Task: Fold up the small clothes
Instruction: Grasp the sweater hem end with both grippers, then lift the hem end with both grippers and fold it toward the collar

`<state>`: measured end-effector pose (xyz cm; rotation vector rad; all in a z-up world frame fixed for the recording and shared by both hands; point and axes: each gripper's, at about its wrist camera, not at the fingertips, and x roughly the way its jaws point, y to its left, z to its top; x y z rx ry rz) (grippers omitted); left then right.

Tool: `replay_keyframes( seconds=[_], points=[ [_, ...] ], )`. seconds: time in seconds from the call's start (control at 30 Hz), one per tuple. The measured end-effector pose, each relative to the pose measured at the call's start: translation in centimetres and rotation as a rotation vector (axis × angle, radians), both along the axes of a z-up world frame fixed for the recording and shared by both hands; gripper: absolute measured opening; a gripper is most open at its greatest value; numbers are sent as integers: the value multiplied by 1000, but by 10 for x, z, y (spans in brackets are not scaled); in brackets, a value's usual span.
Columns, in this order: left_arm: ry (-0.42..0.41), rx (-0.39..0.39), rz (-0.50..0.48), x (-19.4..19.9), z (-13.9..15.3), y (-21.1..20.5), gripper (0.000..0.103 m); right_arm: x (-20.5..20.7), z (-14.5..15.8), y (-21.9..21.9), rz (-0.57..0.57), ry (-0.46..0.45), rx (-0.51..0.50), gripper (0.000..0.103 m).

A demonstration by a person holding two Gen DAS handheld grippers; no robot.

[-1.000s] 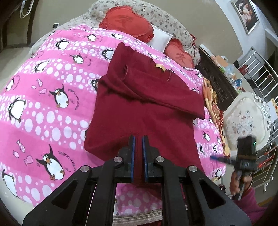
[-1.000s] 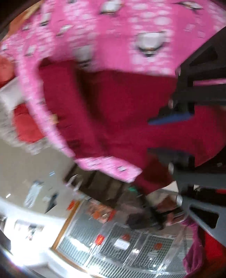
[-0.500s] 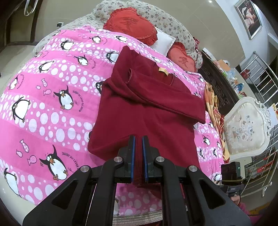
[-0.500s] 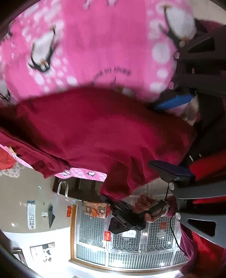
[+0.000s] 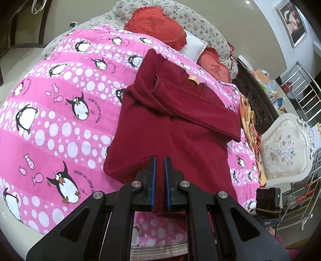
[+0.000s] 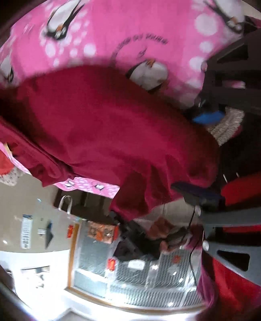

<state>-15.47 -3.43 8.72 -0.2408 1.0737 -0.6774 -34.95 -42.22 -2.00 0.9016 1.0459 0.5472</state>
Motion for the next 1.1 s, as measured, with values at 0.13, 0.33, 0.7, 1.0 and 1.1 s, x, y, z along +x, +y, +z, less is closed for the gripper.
replay_keyframes(
  seconds=[0.13, 0.33, 0.7, 1.0, 1.1],
  points=[
    [-4, 1, -2, 1, 2, 0, 7, 7, 2, 1, -25, -32, -45, 17],
    [-55, -35, 33, 14, 17, -2, 7, 16, 47, -16, -105, -198, -81, 13],
    [-260, -65, 32, 56, 67, -39, 7, 64, 109, -60, -296, -403, -119, 13],
    [-257, -46, 68, 119, 72, -73, 7, 124, 127, -88, -350, -402, -175, 13],
    [-257, -23, 79, 146, 68, -87, 7, 142, 124, -101, -380, -377, -169, 13]
  ],
)
